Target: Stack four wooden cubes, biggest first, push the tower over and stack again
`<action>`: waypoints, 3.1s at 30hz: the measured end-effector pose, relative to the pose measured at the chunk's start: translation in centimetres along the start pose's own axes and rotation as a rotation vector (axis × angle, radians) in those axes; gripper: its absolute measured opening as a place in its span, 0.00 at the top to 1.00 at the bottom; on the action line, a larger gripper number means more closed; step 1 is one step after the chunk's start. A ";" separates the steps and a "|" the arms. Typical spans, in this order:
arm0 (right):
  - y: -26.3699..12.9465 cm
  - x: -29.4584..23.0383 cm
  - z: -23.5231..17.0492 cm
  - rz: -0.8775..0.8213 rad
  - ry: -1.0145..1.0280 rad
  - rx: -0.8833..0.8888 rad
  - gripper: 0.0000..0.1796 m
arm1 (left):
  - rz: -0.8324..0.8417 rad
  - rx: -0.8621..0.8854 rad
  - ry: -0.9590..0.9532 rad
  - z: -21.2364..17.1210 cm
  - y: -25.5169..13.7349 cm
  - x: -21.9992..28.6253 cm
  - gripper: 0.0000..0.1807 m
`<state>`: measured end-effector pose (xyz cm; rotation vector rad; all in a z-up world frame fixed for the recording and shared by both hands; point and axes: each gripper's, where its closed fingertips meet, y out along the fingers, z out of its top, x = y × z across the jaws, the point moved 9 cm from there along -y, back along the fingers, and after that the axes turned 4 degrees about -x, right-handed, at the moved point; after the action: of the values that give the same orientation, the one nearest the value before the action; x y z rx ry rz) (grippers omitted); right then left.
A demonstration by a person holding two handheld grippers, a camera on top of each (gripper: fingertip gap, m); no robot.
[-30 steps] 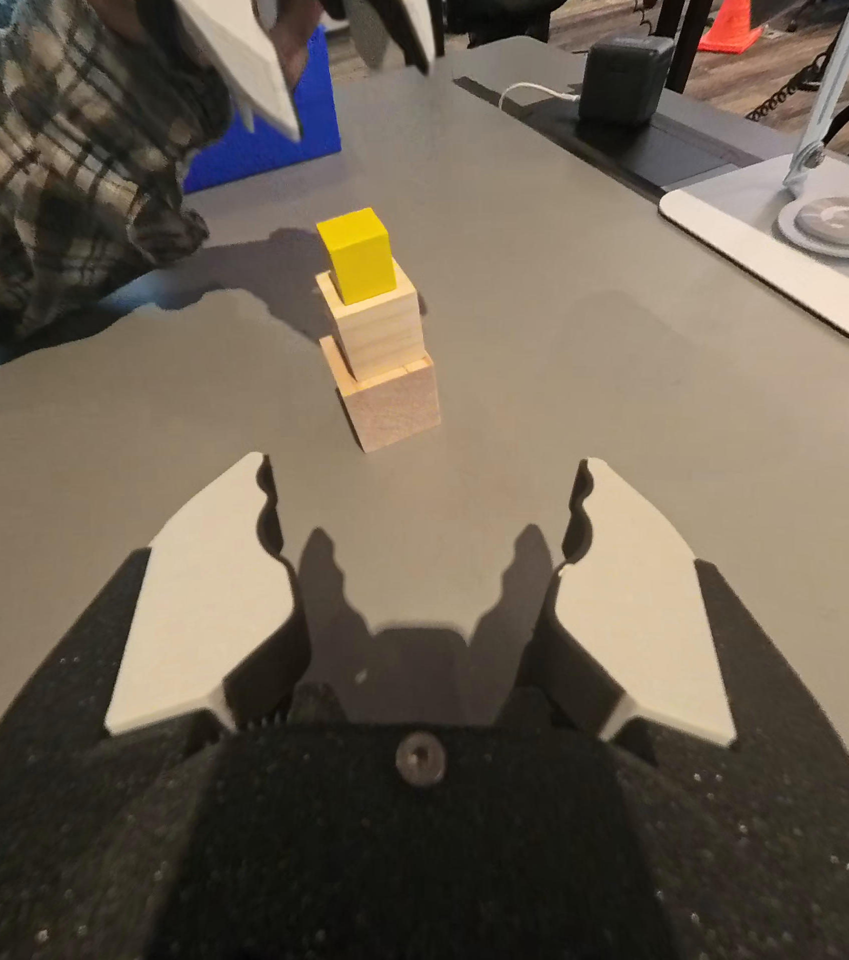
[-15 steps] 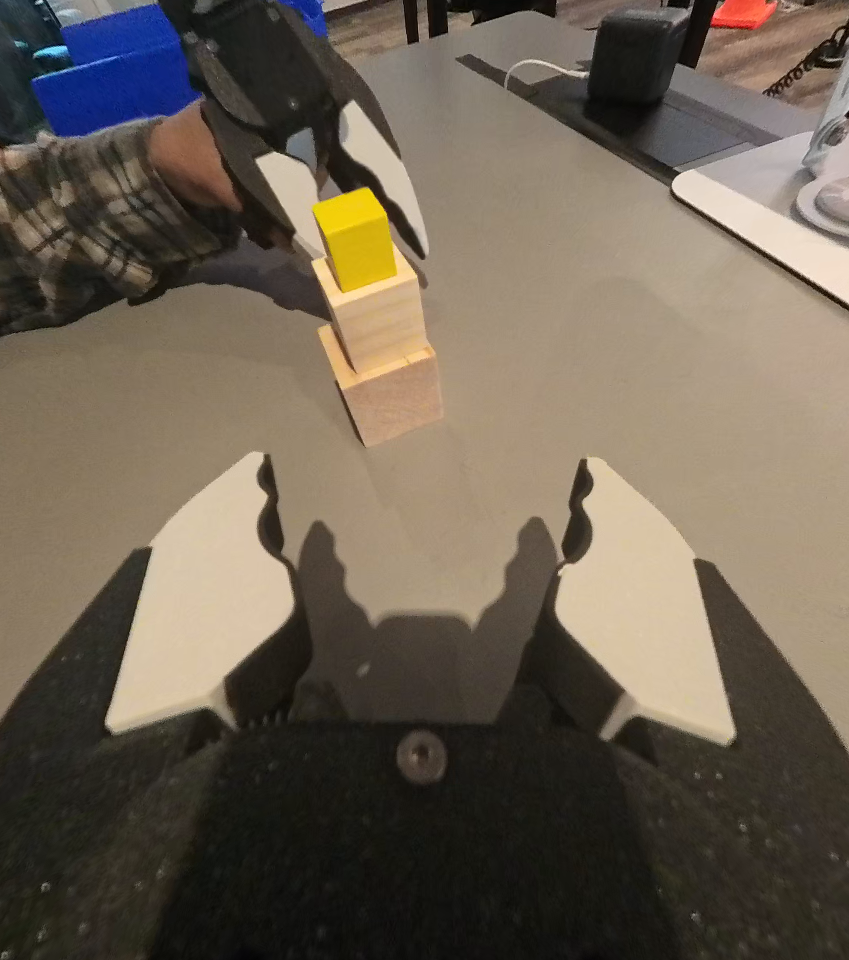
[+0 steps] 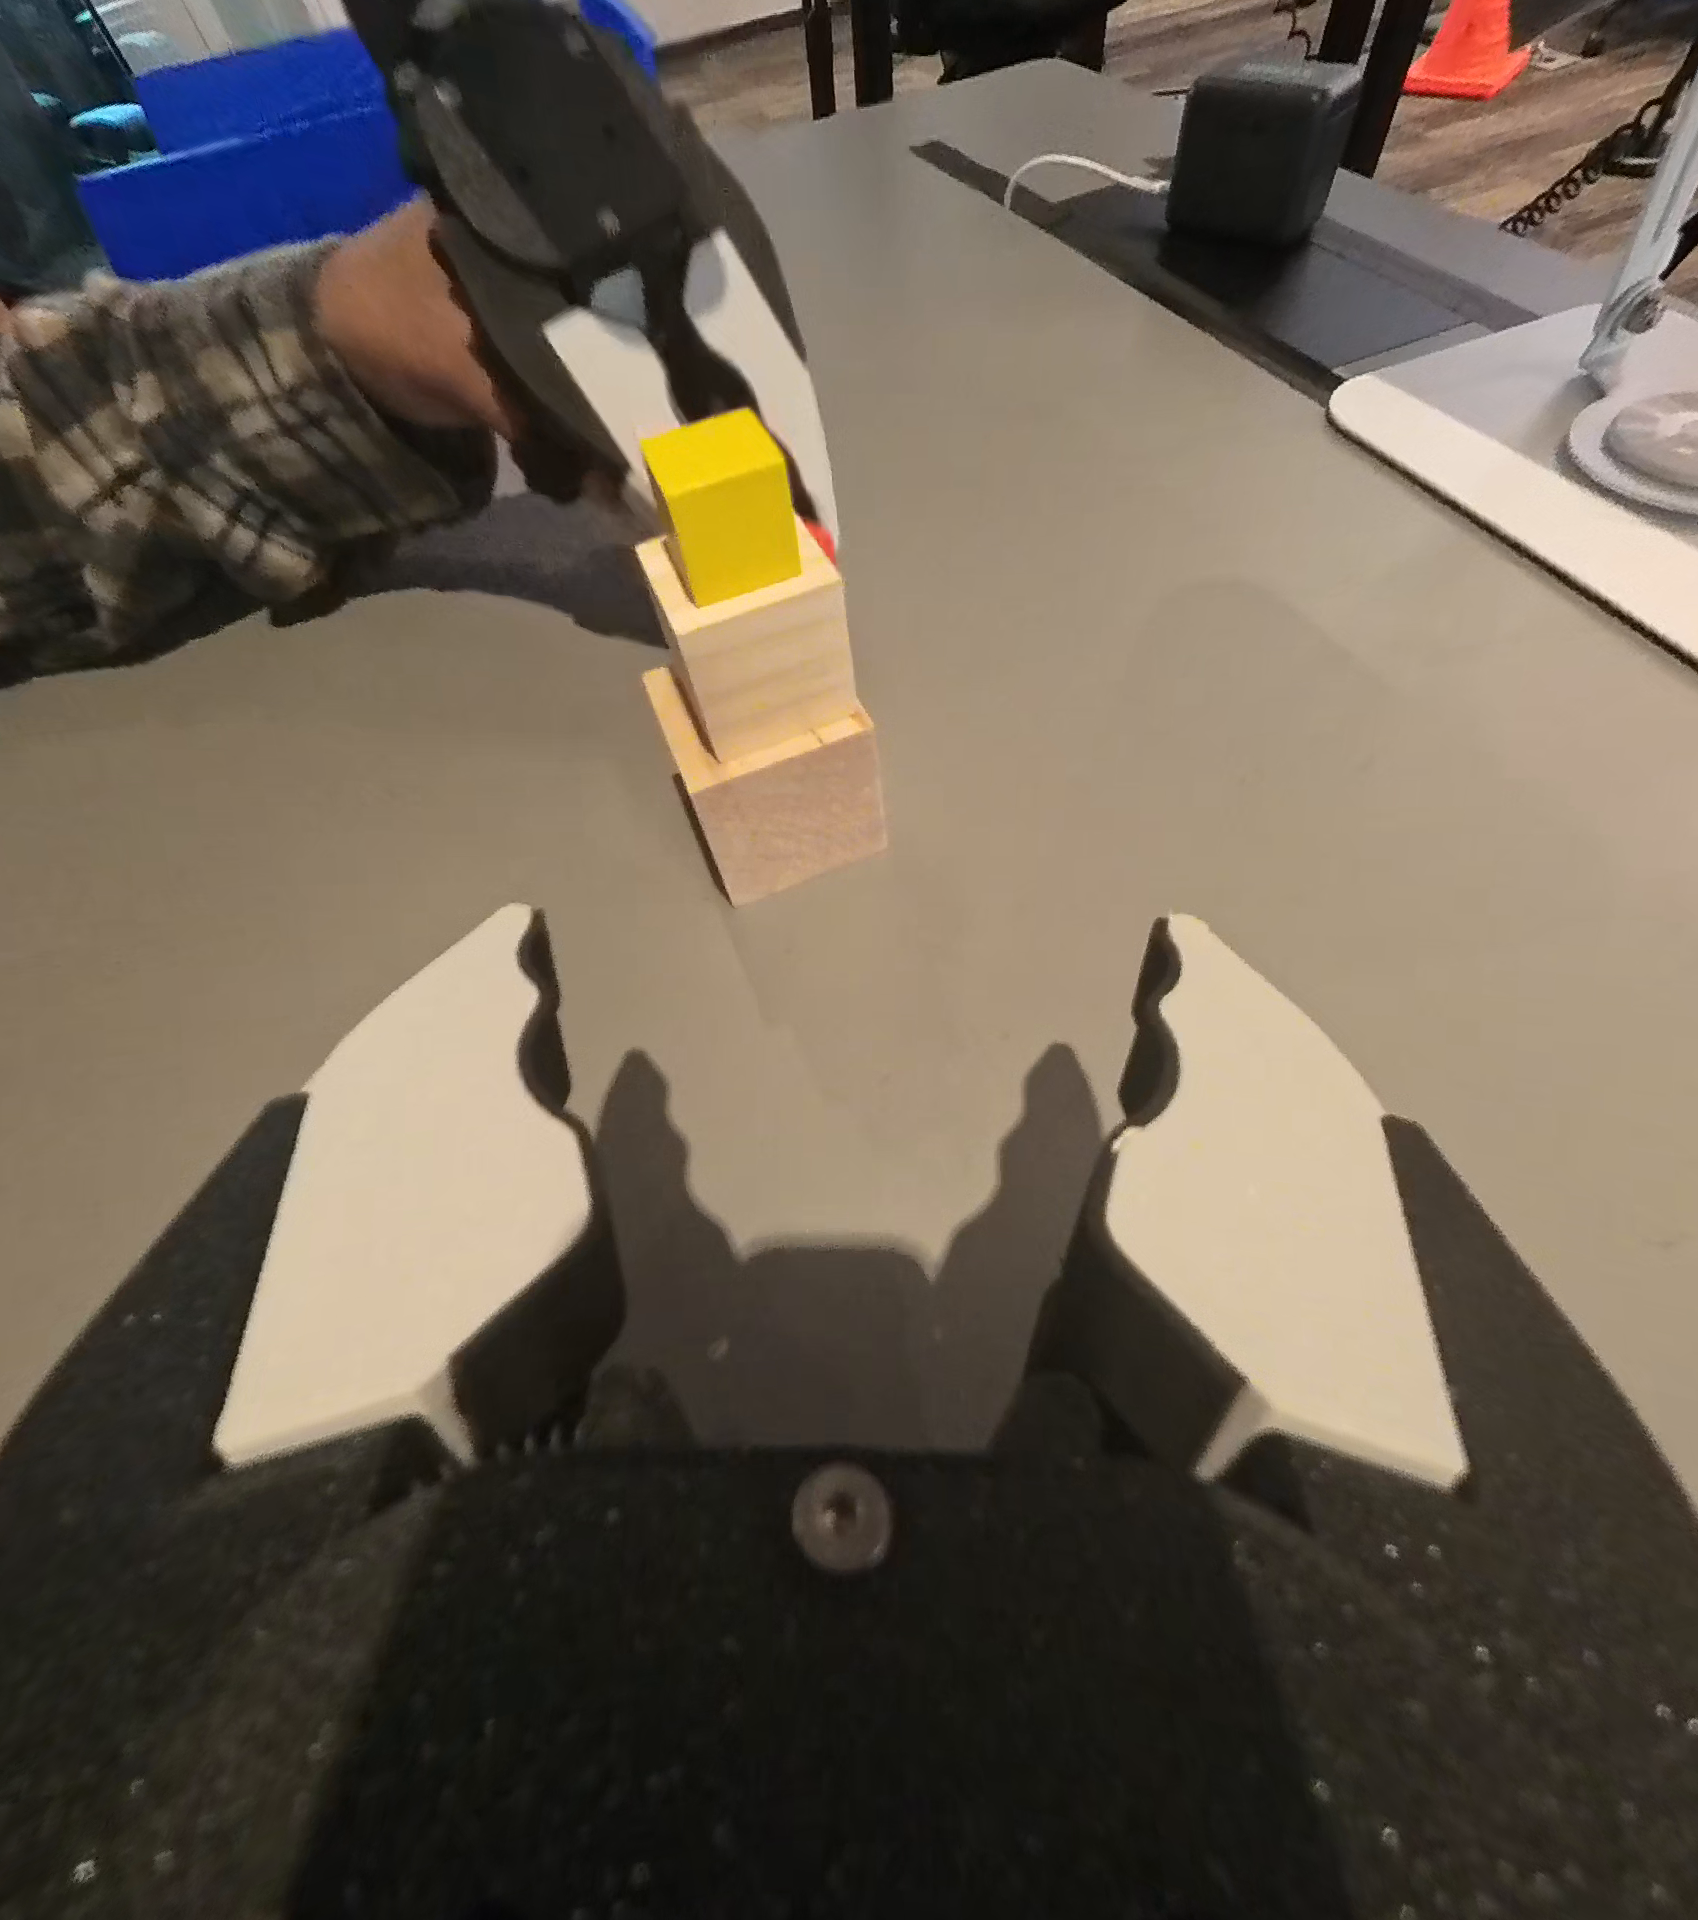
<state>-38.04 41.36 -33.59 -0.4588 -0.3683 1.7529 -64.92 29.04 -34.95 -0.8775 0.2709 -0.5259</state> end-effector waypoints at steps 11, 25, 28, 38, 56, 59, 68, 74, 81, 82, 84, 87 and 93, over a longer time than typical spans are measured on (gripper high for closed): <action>0.0 -0.1 0.1 0.006 0.001 0.001 0.42 | -0.132 0.065 0.226 10.6 -7.6 4.4 0.88; -0.2 -0.1 0.2 0.010 0.000 0.011 0.42 | -0.201 -0.056 0.252 10.6 -3.8 4.3 0.88; -0.2 -0.1 0.2 0.009 0.001 0.012 0.42 | -0.207 -0.056 0.252 10.7 -3.7 4.2 0.88; -0.2 -0.1 0.2 0.011 0.002 0.014 0.42 | -0.218 -0.076 0.274 10.7 -3.2 4.1 0.88; -0.2 0.0 0.1 0.006 0.004 0.015 0.40 | -0.186 0.047 0.220 10.2 -5.3 3.1 0.72; -0.3 0.0 0.2 -0.002 0.007 0.018 0.40 | -0.110 0.150 0.169 9.3 -6.7 2.8 0.65; -0.3 0.4 0.4 -0.118 0.074 0.000 0.41 | 0.391 0.221 -0.282 -1.2 -8.8 1.5 0.48; -0.8 0.3 1.6 -0.277 0.186 -0.104 0.49 | 0.609 0.182 -0.508 -10.0 -10.5 1.6 0.43; -2.6 0.5 2.1 -0.305 0.457 -0.198 1.00 | 0.689 0.188 -0.591 -14.7 -12.1 1.6 0.43; -2.8 0.6 2.1 -0.317 0.519 -0.200 1.00 | 0.693 0.186 -0.590 -14.7 -12.1 1.6 0.43; -3.2 0.7 2.3 -0.359 0.595 -0.220 1.00 | 0.699 0.179 -0.588 -14.8 -12.0 1.5 0.43; -3.5 0.7 2.8 -0.443 0.696 -0.252 1.00 | 0.696 0.173 -0.592 -14.9 -11.8 1.5 0.43; -1.2 -0.4 3.9 -0.452 0.799 -0.319 1.00 | 0.675 0.184 -0.589 -14.8 -11.4 1.6 0.43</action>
<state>-38.85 41.20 -29.53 -1.1543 -0.1507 0.9648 -73.67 12.43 -35.15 -0.6720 -0.0317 0.3354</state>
